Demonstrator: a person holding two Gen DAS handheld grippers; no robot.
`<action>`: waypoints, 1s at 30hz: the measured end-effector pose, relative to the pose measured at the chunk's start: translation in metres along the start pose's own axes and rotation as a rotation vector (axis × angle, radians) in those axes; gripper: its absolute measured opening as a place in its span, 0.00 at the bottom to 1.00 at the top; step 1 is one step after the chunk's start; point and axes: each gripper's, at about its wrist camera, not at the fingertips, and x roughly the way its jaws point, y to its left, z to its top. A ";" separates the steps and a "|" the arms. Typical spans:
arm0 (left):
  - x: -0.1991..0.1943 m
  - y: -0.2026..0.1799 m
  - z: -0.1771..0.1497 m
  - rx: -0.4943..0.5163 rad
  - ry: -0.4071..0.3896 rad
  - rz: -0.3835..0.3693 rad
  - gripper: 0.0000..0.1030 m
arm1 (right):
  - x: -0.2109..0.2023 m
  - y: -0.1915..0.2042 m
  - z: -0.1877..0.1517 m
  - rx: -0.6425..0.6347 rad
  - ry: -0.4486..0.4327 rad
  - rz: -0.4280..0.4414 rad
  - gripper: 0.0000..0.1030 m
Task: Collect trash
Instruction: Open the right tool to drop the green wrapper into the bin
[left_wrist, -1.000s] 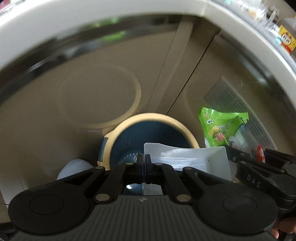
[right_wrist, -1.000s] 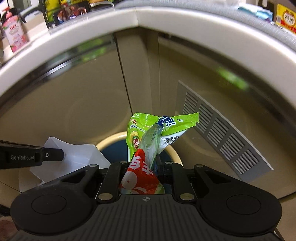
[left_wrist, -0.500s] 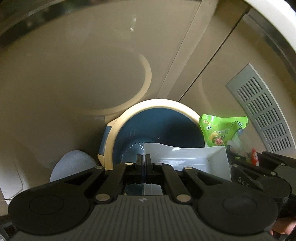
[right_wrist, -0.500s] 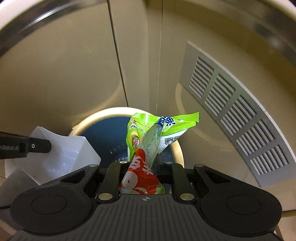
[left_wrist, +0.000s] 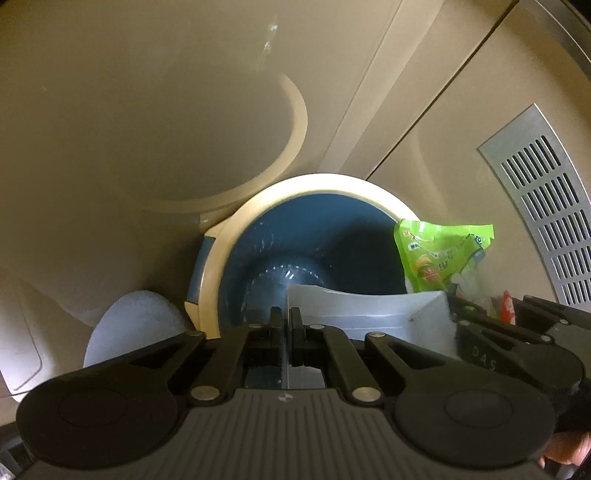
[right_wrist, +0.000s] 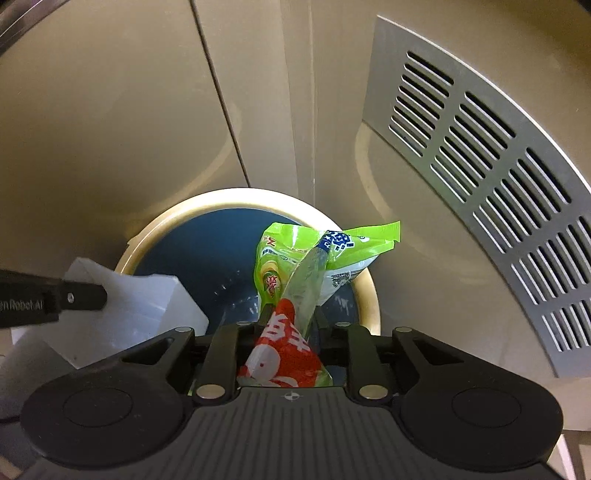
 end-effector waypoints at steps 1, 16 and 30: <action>0.000 -0.001 -0.001 0.002 0.002 -0.005 0.22 | 0.001 -0.001 0.001 0.003 0.004 0.003 0.34; -0.082 0.011 -0.032 0.044 -0.105 -0.061 0.87 | -0.073 0.001 -0.010 0.036 -0.075 0.009 0.71; -0.166 0.001 -0.087 0.146 -0.320 -0.010 1.00 | -0.188 0.029 -0.060 -0.030 -0.303 0.014 0.84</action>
